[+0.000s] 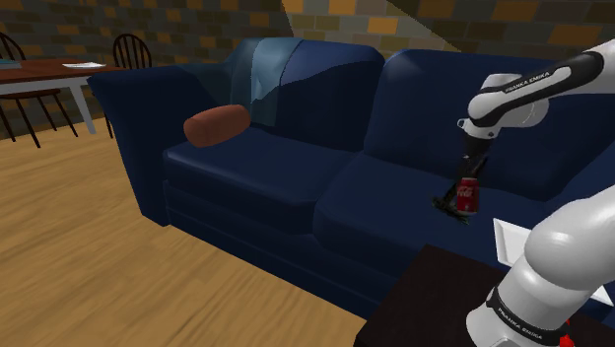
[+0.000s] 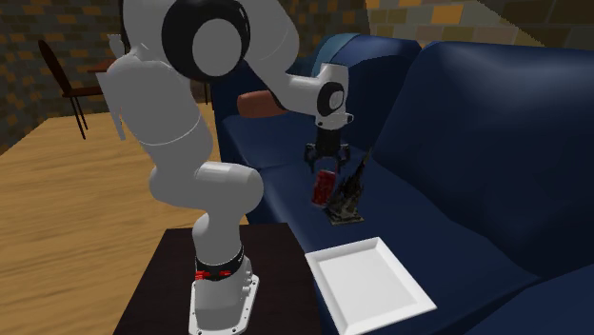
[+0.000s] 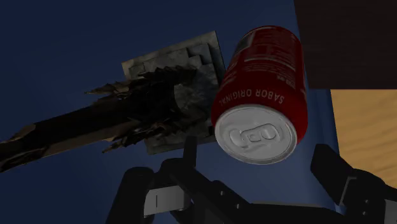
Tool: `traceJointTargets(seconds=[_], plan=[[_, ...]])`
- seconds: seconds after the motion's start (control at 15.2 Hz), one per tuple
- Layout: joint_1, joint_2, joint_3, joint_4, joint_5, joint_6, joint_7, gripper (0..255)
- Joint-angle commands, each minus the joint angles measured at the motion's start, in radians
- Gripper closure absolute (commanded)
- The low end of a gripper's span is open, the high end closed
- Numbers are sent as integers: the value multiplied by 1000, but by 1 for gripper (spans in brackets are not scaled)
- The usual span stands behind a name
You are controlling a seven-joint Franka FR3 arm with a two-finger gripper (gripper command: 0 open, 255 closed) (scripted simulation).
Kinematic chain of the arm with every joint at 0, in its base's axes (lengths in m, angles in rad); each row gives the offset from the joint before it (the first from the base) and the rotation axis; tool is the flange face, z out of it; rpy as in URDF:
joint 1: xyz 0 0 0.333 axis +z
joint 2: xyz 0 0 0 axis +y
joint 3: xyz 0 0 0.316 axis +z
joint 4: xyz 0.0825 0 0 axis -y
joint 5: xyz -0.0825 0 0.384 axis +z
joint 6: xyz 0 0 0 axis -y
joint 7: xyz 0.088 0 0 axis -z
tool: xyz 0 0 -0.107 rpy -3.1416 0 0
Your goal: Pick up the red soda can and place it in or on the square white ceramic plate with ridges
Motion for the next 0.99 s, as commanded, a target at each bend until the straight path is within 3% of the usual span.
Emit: traceJointTargets(seconds=[0.0,0.26,0.33,0.4,0.92], plan=[[-49,-62,-13,-29,-46,-29,-26,255],[-136,-149,-52,-63,-118,-71,-96,255],[-114,-125,-44,-57,-100,-56,-77,255],[-114,-125,-44,-57,-100,-56,-77,0],[-171,-56,-225,-256,-23,205,-18,0]])
